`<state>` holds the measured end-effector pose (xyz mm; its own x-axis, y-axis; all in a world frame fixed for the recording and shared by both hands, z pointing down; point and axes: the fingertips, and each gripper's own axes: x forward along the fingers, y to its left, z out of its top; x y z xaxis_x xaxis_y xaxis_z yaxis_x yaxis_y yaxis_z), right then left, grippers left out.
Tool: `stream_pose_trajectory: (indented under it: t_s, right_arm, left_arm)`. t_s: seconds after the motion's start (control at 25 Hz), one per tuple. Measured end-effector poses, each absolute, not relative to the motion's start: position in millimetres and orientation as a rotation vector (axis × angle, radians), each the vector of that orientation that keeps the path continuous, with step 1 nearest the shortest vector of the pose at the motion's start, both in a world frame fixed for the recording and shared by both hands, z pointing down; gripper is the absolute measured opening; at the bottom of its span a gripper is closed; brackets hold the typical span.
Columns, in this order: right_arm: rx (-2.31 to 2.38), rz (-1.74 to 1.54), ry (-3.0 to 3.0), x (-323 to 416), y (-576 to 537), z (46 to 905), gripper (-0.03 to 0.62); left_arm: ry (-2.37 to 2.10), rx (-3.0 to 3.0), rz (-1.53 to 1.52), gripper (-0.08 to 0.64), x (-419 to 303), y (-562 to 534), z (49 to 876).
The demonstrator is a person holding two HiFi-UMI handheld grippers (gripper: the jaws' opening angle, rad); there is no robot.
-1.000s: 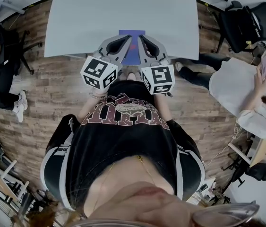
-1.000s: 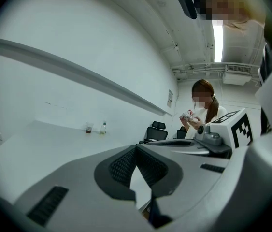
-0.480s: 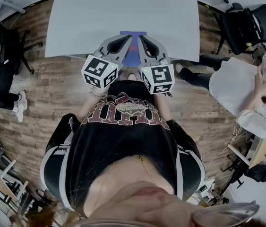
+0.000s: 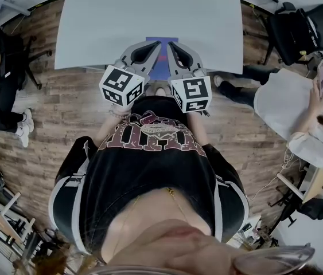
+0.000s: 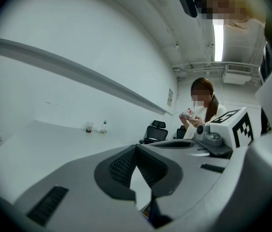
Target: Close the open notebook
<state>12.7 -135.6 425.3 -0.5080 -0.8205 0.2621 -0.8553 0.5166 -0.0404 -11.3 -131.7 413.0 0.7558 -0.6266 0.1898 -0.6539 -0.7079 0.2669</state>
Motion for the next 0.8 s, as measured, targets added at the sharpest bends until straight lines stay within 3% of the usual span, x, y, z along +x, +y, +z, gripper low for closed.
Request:
stream_pose_trajectory:
  t_s: [0.8]
  right_arm:
    - [1.429,0.233,-2.553,16.5,-131.9,422.4,0.018]
  left_arm:
    - [-0.994,2.634,0.121,0.046,-8.1,-127.1,412.9]
